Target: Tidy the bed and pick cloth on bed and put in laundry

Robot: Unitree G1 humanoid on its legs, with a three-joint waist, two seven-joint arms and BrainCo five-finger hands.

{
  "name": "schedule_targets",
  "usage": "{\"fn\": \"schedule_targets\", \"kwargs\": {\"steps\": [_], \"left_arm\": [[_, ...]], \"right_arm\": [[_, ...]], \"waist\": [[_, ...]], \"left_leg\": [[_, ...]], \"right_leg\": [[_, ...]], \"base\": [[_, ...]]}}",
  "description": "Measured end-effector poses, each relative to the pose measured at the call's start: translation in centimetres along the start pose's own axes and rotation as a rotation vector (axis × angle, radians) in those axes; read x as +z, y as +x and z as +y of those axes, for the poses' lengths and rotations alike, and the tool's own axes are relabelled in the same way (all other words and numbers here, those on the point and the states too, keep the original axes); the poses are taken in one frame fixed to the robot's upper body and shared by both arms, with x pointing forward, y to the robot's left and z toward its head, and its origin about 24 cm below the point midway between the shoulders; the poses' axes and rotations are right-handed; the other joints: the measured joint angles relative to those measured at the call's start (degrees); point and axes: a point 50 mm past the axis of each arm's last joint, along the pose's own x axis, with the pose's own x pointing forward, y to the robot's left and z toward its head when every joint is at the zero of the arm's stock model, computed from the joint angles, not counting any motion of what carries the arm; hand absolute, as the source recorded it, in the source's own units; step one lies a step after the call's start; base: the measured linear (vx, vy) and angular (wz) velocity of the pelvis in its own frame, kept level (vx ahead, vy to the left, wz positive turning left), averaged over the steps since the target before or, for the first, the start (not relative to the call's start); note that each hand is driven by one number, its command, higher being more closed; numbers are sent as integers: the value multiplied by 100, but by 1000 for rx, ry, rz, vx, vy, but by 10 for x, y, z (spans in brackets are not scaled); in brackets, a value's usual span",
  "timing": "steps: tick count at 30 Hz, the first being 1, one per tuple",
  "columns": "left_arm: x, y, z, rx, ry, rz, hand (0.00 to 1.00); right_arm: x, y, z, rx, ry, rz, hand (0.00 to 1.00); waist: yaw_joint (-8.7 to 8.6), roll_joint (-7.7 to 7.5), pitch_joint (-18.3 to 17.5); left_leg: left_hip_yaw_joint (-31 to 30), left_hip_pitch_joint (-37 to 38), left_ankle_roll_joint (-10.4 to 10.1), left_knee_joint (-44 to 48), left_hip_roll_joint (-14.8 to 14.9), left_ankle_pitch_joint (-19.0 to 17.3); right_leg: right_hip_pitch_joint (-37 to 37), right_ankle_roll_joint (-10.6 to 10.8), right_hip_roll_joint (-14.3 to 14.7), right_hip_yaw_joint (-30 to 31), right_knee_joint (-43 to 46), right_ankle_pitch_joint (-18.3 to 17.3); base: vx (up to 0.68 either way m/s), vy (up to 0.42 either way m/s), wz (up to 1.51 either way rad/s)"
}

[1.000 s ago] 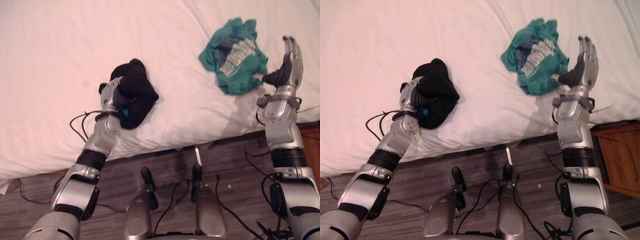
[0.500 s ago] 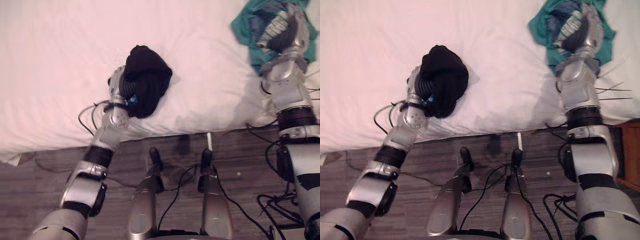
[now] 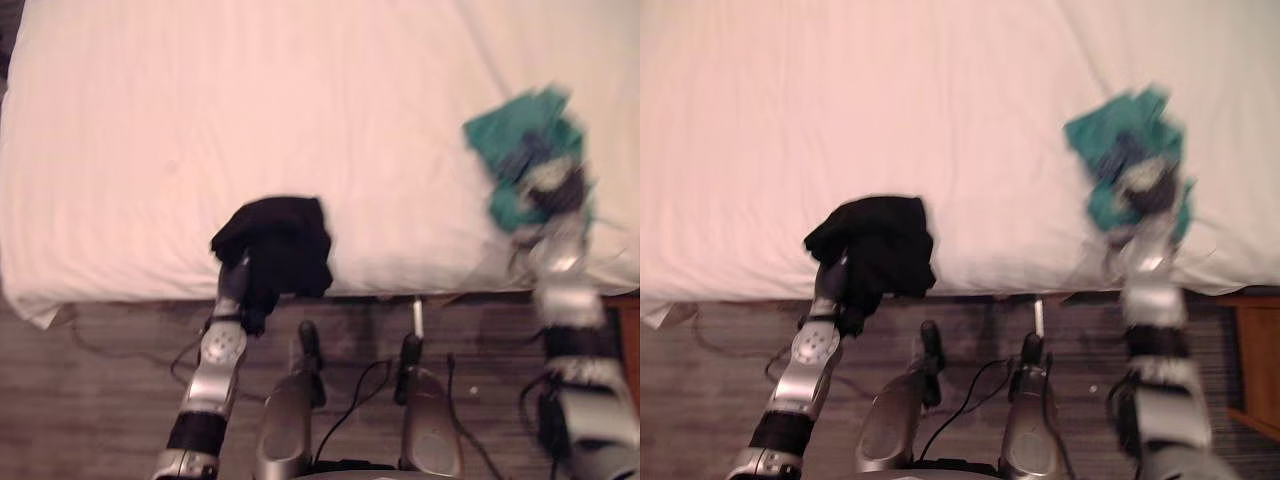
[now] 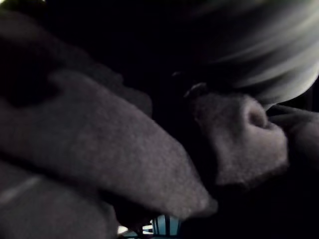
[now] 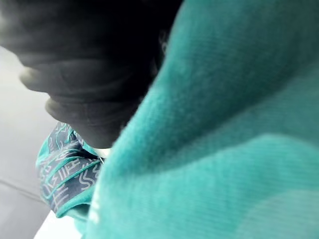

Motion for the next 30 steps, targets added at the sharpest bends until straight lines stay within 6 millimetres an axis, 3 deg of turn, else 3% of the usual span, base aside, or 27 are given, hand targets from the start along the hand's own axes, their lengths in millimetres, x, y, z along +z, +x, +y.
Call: {"fn": "schedule_targets", "kwargs": {"steps": [1, 3, 5, 7, 8, 10, 11, 12, 13, 14, 15, 16, 17, 19, 20, 21, 22, 23, 24, 26, 27, 28, 29, 30], "left_arm": [[-16, -9, 2, 26, -64, 78, 100], [-34, -24, 0, 68, -192, 161, 100], [-46, -39, -7, 91, -298, 225, 100], [-54, -50, -13, 111, -372, 269, 100], [-58, -55, -17, 117, -402, 293, 100], [-59, -59, -18, 131, -409, 302, 100], [-56, -59, -17, 141, -410, 290, 100], [-55, -58, -17, 143, -411, 287, 100], [-56, -58, -17, 149, -409, 288, 100], [-57, -59, -15, 162, -396, 293, 100], [-59, -61, -13, 173, -389, 301, 100], [-60, -62, -12, 174, -381, 305, 100], [-60, -63, -10, 168, -358, 300, 100], [-56, -66, -4, 174, -337, 274, 100], [-55, -68, 1, 185, -322, 264, 100], [-55, -67, 1, 185, -311, 264, 100], [-54, -67, 3, 185, -294, 261, 100], [-54, -66, 8, 182, -264, 256, 100], [-54, -66, 9, 177, -253, 258, 100], [-58, -66, 4, 150, -243, 277, 100], [-59, -66, 2, 141, -240, 284, 100], [-64, -67, -2, 118, -222, 307, 100], [-70, -69, -5, 98, -191, 333, 100], [-73, -70, -7, 86, -181, 344, 100]], "right_arm": [[-31, -31, 11, 24, 99, 108, 100], [-63, -70, 30, 82, 199, 245, 100], [-78, -96, 54, 190, 207, 325, 100], [-82, -109, 74, 283, 205, 357, 100], [-84, -113, 80, 304, 213, 372, 100], [-86, -114, 78, 295, 215, 381, 100], [-87, -114, 70, 263, 207, 376, 100], [-86, -114, 61, 241, 195, 359, 100], [-85, -114, 57, 233, 189, 348, 100], [-80, -111, 48, 223, 158, 307, 100], [-78, -110, 42, 220, 131, 283, 100], [-78, -111, 37, 215, 116, 276, 100], [-79, -112, 28, 198, 86, 267, 100], [-78, -113, 28, 198, 78, 263, 100], [-79, -117, 29, 197, 78, 270, 100], [-84, -122, 25, 189, 79, 296, 100], [-85, -124, 28, 190, 98, 309, 100], [-84, -129, 35, 207, 133, 318, 100], [-83, -134, 40, 219, 162, 325, 100], [-88, -144, 39, 208, 178, 355, 100], [-90, -146, 37, 201, 181, 366, 100], [-95, -152, 33, 185, 179, 392, 100], [-99, -158, 30, 173, 186, 418, 100], [-100, -159, 29, 168, 192, 426, 100]], "waist": [[-13, -132, -150], [6, -277, -348], [30, -311, -509], [62, -280, -618], [82, -229, -657], [85, -157, -729], [102, -150, -772], [112, -173, -862], [112, -160, -930], [152, 7, -1049], [162, 113, -1122], [161, 170, -1174], [194, 228, -1256], [286, 144, -1333], [343, 30, -1352], [295, 16, -1347], [255, 10, -1338], [130, 6, -1340], [39, -7, -1338], [-154, -58, -1325], [-178, -71, -1310], [-253, -76, -1279], [-331, -91, -1259], [-337, -113, -1256]], "left_leg": [[38, 260, -26, -108, 9, -12], [92, 599, -81, -206, -4, -48], [86, 763, -94, -229, -21, -76], [-73, 776, -97, -215, -47, -79], [-403, 695, -97, -172, -85, -76], [-758, 523, -93, -189, -123, -178], [-421, 410, 235, -213, -83, -407], [336, 249, 551, -62, -1, -601], [927, 125, 655, 120, 136, -650], [2482, -19, 774, 606, 596, -699], [3321, -10, 937, 933, 858, -535], [3610, -19, 973, 1072, 917, -425], [3548, -154, 891, 1191, 785, -366], [2944, -380, 1031, 1243, 443, -523], [2472, -444, 1082, 1264, 153, -611], [1973, -442, 1090, 1285, -9, -678], [1639, -444, 1095, 1291, -97, -682], [1076, -414, 1110, 1167, -226, -680], [627, -338, 1096, 1026, -354, -614], [-205, -17, 1049, 606, -692, -437], [-427, 53, 1045, 540, -770, -413], [-775, 176, 990, 435, -869, -397], [-873, 301, 910, 311, -911, -344], [-922, 316, 834, 254, -945, -290]], "right_leg": [[223, 1, 37, 18, -99, -4], [520, 16, 49, 67, -218, -25], [715, 20, 41, 57, -306, -27], [840, 52, 14, -82, -328, -49], [1024, 59, -52, -434, -325, -108], [1323, 84, -140, -1150, -298, -208], [1682, 82, -269, -2130, -418, -206], [1933, 108, -399, -2829, -592, -189], [2008, 114, -489, -3134, -622, -190], [2198, 181, -475, -3831, -565, -235], [2433, 248, -472, -4307, -542, -276], [2596, 255, -475, -4597, -509, -280], [2847, 254, -592, -5142, -243, -281], [2931, 246, -1044, -5495, 662, -277], [2929, -47, -1544, -5389, 1681, -110], [2741, -881, -1811, -4801, 2610, 22], [2476, -1002, -1746, -4147, 3040, -252], [1862, -844, -1263, -2903, 3401, -667], [1466, -697, -831, -2095, 3350, -926], [925, -621, -316, -1130, 2797, -1325], [793, -606, -220, -875, 2605, -1363], [502, -449, 69, -78, 2049, -1415], [338, -136, 292, 683, 1397, -1371], [320, -2, 323, 913, 1052, -1261]], "base": [[153, -59, -24], [118, -36, -21], [77, -12, -2], [32, -10, 43], [-16, -15, 125], [-31, -10, 193], [13, -4, 281], [50, 8, 299], [91, 101, 294], [158, 152, 270], [178, 174, 277], [221, 165, 280], [245, 224, 261], [253, 227, 224], [282, 174, 220], [298, 148, 232], [272, 72, 241], [246, -21, 234], [246, -55, 248], [241, -86, 225], [286, -143, 226], [224, -138, 204], [220, -155, 199], [149, -161, 156]]}}
